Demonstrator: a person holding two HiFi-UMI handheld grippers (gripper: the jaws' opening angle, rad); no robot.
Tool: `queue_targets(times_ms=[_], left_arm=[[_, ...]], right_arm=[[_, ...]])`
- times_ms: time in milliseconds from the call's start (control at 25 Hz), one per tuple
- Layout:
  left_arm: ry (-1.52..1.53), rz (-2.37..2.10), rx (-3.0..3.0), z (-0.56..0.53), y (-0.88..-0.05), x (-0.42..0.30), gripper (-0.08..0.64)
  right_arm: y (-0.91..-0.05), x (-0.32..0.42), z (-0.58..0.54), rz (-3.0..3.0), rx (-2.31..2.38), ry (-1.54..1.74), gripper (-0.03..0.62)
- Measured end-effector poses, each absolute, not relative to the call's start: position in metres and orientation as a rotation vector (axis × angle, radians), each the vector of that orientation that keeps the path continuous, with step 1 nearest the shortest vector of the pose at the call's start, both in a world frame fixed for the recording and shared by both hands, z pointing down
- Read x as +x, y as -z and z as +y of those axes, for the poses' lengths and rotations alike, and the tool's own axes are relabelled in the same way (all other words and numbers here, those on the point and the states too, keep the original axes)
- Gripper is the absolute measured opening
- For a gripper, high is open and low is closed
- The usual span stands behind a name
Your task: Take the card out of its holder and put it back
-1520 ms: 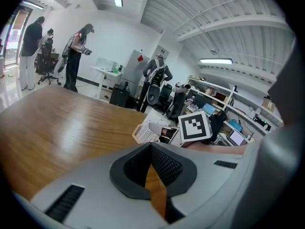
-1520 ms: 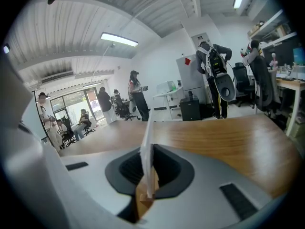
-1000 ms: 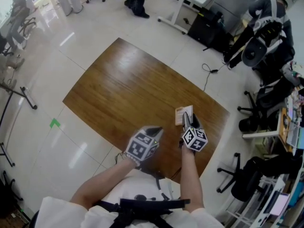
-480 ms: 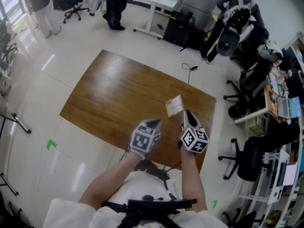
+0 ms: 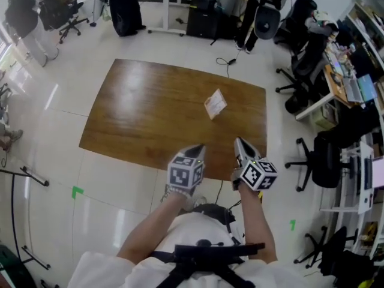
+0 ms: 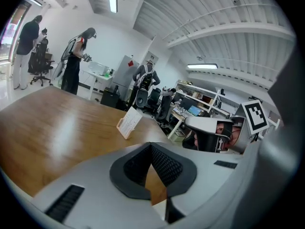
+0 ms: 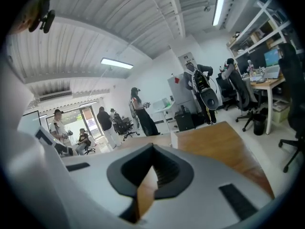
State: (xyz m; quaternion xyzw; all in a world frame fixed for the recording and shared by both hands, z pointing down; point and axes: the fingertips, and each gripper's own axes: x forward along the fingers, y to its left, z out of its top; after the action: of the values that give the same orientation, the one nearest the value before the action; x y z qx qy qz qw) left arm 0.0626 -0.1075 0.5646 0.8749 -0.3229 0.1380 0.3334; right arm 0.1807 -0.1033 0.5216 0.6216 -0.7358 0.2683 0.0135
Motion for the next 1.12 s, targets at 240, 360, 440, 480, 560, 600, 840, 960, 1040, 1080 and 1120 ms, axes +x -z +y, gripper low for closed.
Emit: queue_targets(times_ms=[240, 360, 440, 480, 560, 600, 840, 960, 1040, 1080, 1120], left_arm=[[-0.345, -0.863, 2.314, -0.082, -0.552, 0.072, -0.005], [-0.341, -0.876, 2.328, -0.063, -0.549, 0.075, -0.005], [-0.349, -0.881, 2.344, -0.047, -0.545, 0.076, -0.005], [-0.353, -0.884, 2.351, -0.04, -0.543, 0.076, -0.005], [-0.358, -0.889, 2.356, -0.026, -0.541, 0.078, -0.005], [-0.361, -0.891, 2.356, -0.02, -0.542, 0.078, -0.005], [-0.373, -0.907, 2.344, 0.012, -0.54, 0.069, -0.005], [-0.381, -0.906, 2.334, 0.029, -0.545, 0.068, -0.005], [-0.389, -0.902, 2.326, 0.037, -0.547, 0.069, -0.005], [-0.39, -0.902, 2.321, 0.039, -0.548, 0.068, -0.005], [-0.39, -0.904, 2.315, 0.041, -0.55, 0.066, -0.005]], right_arm=[[-0.527, 0.177, -0.053, -2.32, 1.91, -0.881, 0.0], [-0.531, 0.177, -0.031, -2.336, 1.91, -0.899, 0.0], [-0.531, 0.176, -0.017, -2.347, 1.914, -0.907, 0.0], [-0.532, 0.175, -0.01, -2.354, 1.913, -0.916, 0.0], [-0.537, 0.173, 0.003, -2.368, 1.898, -0.956, 0.0], [-0.541, 0.171, 0.009, -2.373, 1.882, -0.976, 0.0], [-0.549, 0.151, 0.043, -2.381, 1.818, -0.985, 0.0], [-0.555, 0.149, 0.059, -2.375, 1.811, -1.01, 0.0], [-0.556, 0.151, 0.065, -2.369, 1.811, -1.022, 0.0], [-0.557, 0.15, 0.066, -2.368, 1.809, -1.025, 0.0], [-0.558, 0.149, 0.068, -2.368, 1.805, -1.027, 0.0]])
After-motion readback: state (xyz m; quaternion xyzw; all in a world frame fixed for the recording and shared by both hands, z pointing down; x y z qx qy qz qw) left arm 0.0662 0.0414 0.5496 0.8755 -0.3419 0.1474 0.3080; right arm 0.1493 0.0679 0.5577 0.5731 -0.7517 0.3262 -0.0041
